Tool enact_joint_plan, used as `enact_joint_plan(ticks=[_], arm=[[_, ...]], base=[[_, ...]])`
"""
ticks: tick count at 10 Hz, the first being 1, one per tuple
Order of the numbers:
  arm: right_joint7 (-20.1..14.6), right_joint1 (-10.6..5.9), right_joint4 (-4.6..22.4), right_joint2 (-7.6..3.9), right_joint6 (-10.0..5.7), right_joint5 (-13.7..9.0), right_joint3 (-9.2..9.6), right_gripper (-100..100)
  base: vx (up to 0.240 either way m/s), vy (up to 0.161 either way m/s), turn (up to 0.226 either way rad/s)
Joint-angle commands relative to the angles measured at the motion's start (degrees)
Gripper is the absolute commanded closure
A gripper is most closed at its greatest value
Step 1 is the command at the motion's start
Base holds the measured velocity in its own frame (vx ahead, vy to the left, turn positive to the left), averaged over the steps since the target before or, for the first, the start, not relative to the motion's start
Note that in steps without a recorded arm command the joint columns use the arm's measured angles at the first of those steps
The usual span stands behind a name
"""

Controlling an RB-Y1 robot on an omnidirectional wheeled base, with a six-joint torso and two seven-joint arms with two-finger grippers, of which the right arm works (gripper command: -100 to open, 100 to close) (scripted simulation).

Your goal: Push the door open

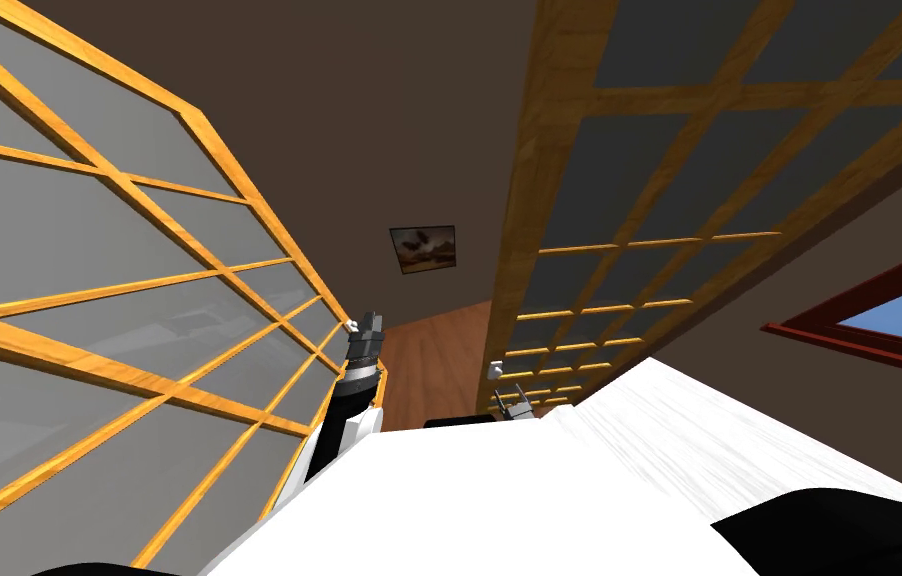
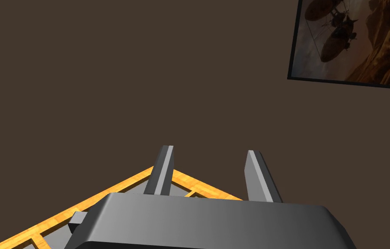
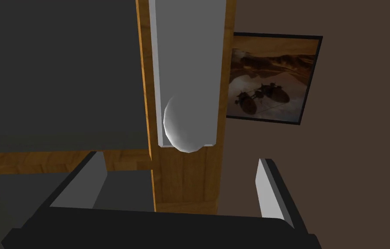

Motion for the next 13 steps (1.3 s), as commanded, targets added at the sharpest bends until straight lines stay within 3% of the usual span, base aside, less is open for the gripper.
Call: enact_joint_plan(ticks=[1, 6, 7, 9, 10, 13], arm=[[0.0, 0.07, 0.0, 0.00, -0.07, 0.0, 0.03, 100], [0.0, 0.07, 0.0, 0.00, -0.07, 0.0, 0.03, 100], [1.0, 0.69, 0.0, 1.13, -0.23, -1.2, -1.28, -100], [2.0, 1.32, 0.0, 2.30, -0.38, -2.4, -2.63, -100], [1.6, 1.03, 0.4, 1.89, -0.61, -1.9, -2.16, -100], [1.4, -0.36, 0.5, 2.02, 0.71, -2.1, -3.10, -100]], base=[[-0.007, -0.001, -0.008], [-0.019, -0.002, 0.000], [0.018, 0.077, -0.199], [0.036, 0.179, -0.196], [0.016, 0.089, -0.050], [0.178, 0.012, 0.024]])
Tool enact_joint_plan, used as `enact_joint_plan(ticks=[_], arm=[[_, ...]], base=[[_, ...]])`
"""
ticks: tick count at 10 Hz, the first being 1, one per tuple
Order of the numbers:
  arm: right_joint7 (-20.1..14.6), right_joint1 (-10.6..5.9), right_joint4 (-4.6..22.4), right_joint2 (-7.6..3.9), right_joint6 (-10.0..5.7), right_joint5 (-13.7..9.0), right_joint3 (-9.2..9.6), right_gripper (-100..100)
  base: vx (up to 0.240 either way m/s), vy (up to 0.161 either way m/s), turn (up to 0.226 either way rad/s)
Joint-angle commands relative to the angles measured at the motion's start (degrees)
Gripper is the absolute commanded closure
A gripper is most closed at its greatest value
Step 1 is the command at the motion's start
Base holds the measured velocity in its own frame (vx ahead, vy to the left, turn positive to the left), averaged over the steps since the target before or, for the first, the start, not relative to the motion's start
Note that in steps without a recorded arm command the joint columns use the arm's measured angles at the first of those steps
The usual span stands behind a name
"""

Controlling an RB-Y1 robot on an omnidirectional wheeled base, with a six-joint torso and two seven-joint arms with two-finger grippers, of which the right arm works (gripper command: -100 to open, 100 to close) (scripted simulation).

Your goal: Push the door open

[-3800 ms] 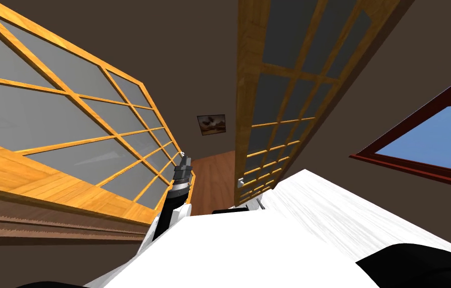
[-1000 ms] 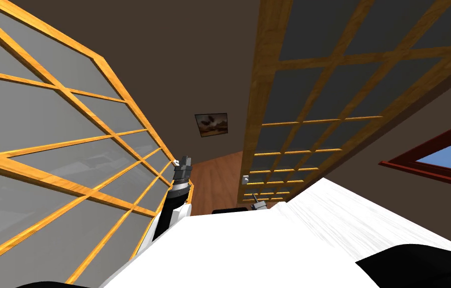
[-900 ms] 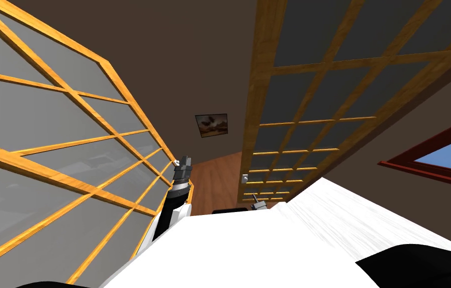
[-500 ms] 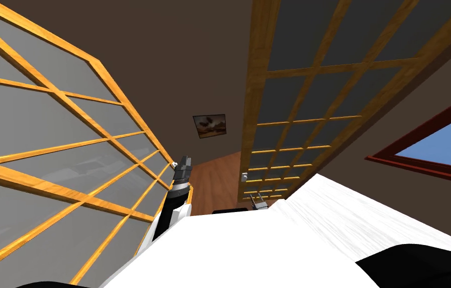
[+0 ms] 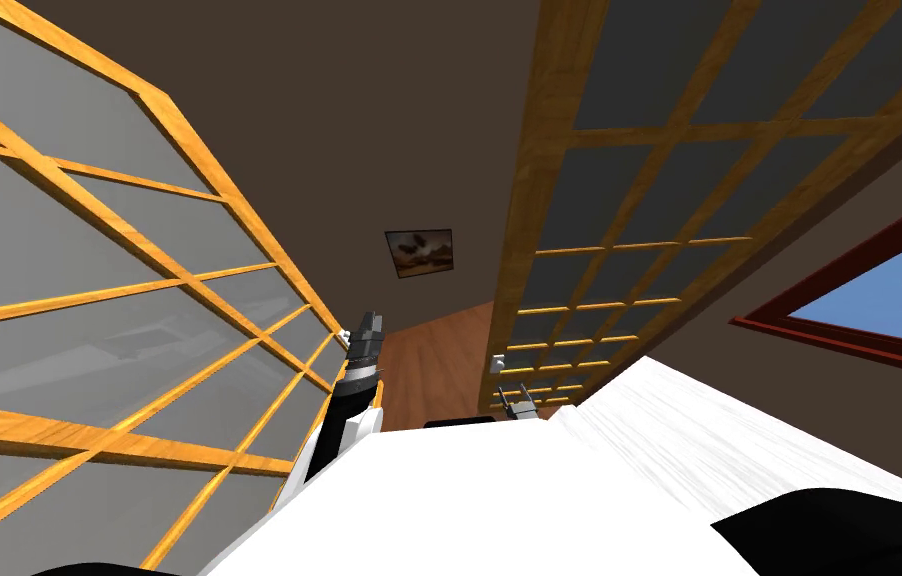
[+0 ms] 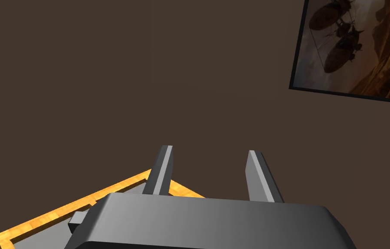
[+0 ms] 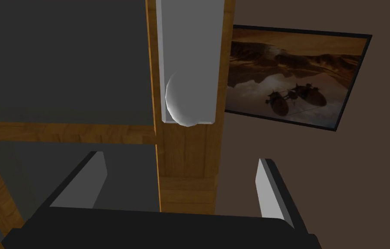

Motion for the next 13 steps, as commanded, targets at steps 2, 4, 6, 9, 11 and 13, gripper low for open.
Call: enact_joint_plan(ticks=[2, 4, 6, 9, 11, 13], arm=[[-0.3, -1.00, 0.1, 0.01, 0.94, 0.0, -0.62, -100], [-0.4, -1.72, 0.2, 0.03, 1.62, -0.1, -1.05, -100], [-0.4, -1.53, 0.3, 0.04, 1.29, -0.1, -0.92, 100], [-0.4, -1.53, 0.3, 0.04, 1.29, -0.1, -0.92, 100], [-0.4, -1.53, 0.3, 0.04, 1.29, -0.1, -0.92, 100], [1.1, 0.06, -0.1, 1.44, 0.63, -1.5, -2.05, -100]], base=[[0.179, 0.021, 0.024], [0.171, 0.026, -0.005], [0.034, 0.000, 0.001], [-0.025, 0.000, -0.001], [-0.004, 0.000, 0.000], [-0.078, 0.119, -0.185]])
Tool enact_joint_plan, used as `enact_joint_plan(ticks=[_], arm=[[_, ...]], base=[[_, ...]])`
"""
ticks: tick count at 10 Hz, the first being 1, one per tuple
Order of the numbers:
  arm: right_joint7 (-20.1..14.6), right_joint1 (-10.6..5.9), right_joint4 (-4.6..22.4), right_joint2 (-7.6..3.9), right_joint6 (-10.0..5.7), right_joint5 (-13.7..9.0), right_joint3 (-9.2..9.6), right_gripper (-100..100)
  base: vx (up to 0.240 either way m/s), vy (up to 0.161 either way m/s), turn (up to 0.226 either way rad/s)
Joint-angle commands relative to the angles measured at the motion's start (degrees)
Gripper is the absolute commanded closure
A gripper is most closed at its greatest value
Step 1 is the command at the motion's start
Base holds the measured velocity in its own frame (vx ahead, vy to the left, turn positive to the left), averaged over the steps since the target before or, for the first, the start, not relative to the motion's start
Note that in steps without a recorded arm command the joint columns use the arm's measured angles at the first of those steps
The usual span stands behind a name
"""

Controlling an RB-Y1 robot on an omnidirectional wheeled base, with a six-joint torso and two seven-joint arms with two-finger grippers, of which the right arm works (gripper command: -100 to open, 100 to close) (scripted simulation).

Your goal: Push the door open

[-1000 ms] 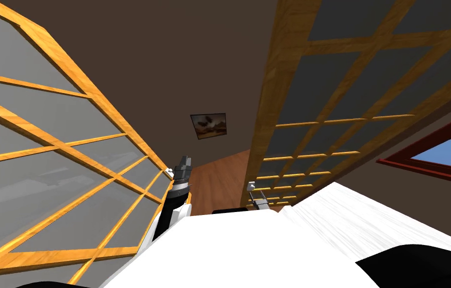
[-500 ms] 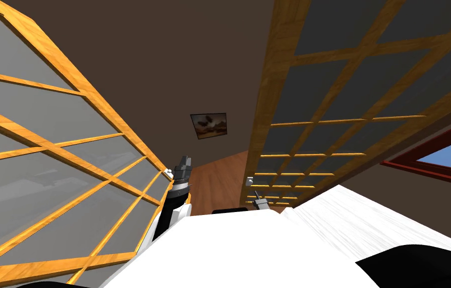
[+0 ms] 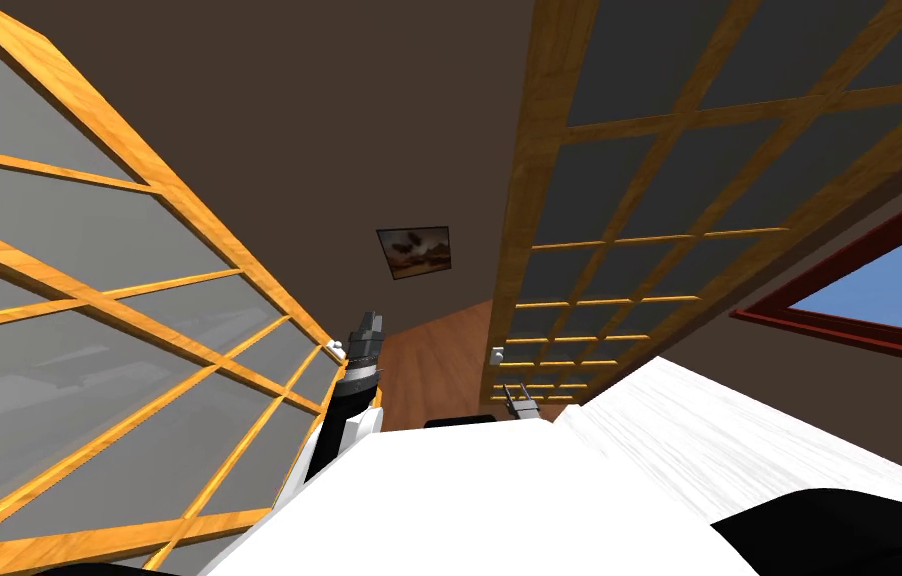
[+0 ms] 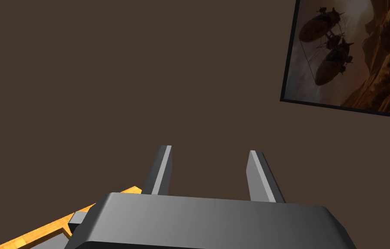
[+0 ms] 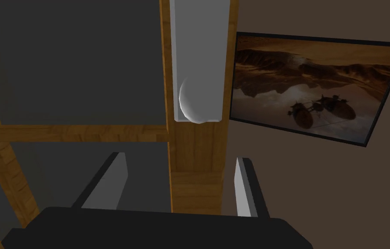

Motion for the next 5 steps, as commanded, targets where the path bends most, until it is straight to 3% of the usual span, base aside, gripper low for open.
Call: enact_joint_plan(ticks=[1, 2, 3, 5], arm=[[1.0, 1.37, -0.8, 0.85, -0.32, -1.0, -0.73, -100], [0.6, 0.78, -0.2, 0.56, -0.38, -0.6, -0.43, -100], [0.6, 0.23, -0.2, 0.61, 0.12, -0.7, -0.89, -100], [0.5, -0.39, -0.1, 0.60, 0.66, -0.7, -1.27, -100]], base=[[-0.101, 0.143, -0.157], [-0.050, 0.066, -0.043], [0.100, 0.010, 0.024], [0.194, -0.002, 0.017]])
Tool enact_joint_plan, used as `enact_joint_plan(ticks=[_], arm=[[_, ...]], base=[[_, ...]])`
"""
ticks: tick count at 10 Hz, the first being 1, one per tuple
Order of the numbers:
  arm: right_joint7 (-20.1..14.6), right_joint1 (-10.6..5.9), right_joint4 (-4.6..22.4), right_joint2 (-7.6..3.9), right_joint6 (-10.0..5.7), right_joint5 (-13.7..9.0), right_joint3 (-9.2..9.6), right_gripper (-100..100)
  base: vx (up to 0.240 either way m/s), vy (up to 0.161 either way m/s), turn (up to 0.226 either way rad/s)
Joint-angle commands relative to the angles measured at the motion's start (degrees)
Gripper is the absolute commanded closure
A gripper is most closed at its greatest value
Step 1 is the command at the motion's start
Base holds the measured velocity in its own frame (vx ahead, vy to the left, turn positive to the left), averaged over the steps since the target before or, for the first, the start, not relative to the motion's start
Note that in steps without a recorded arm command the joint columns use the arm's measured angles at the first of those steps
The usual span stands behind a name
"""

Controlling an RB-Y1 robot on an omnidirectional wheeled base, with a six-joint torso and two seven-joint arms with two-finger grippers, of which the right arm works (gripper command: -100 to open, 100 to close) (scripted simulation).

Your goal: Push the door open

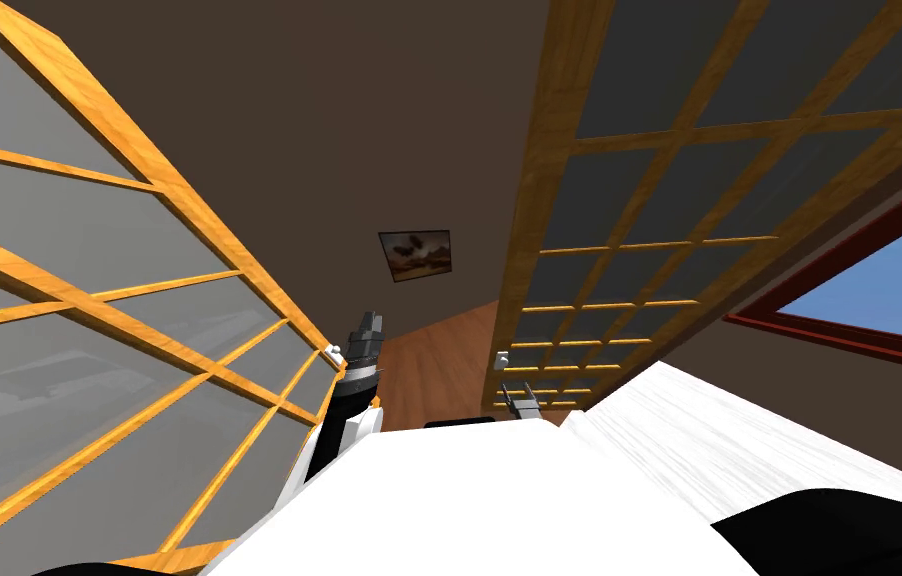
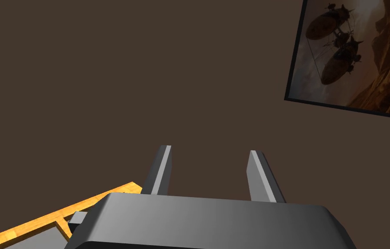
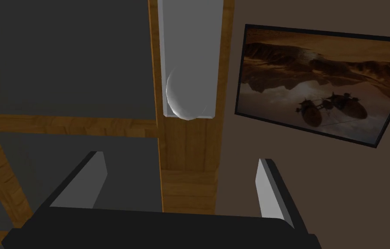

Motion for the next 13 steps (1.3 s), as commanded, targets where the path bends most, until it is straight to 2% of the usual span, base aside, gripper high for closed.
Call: enact_joint_plan(ticks=[1, 4, 5, 6, 11, 12, 13], arm=[[-0.2, -0.70, 0.0, -0.06, 0.65, -0.1, -0.44, -100], [-0.4, -1.91, 0.2, -0.08, 1.70, -0.1, -1.20, -100], [-0.4, -1.80, 0.3, -0.08, 1.45, -0.1, -1.08, -100], [-0.4, -1.80, 0.3, -0.08, 1.45, -0.1, -1.08, 100], [-0.4, -1.80, 0.3, -0.08, 1.45, -0.1, -1.08, 100], [0.7, -0.66, -0.1, 0.95, 1.06, -1.2, -1.89, -100], [1.1, -0.26, -0.3, 1.33, 0.92, -1.5, -2.18, -100]], base=[[0.222, -0.012, 0.023], [0.223, 0.007, 0.008], [0.099, 0.003, 0.013], [-0.012, 0.001, -0.010], [-0.022, -0.001, -0.001], [-0.049, 0.097, -0.154], [-0.058, 0.143, -0.191]])
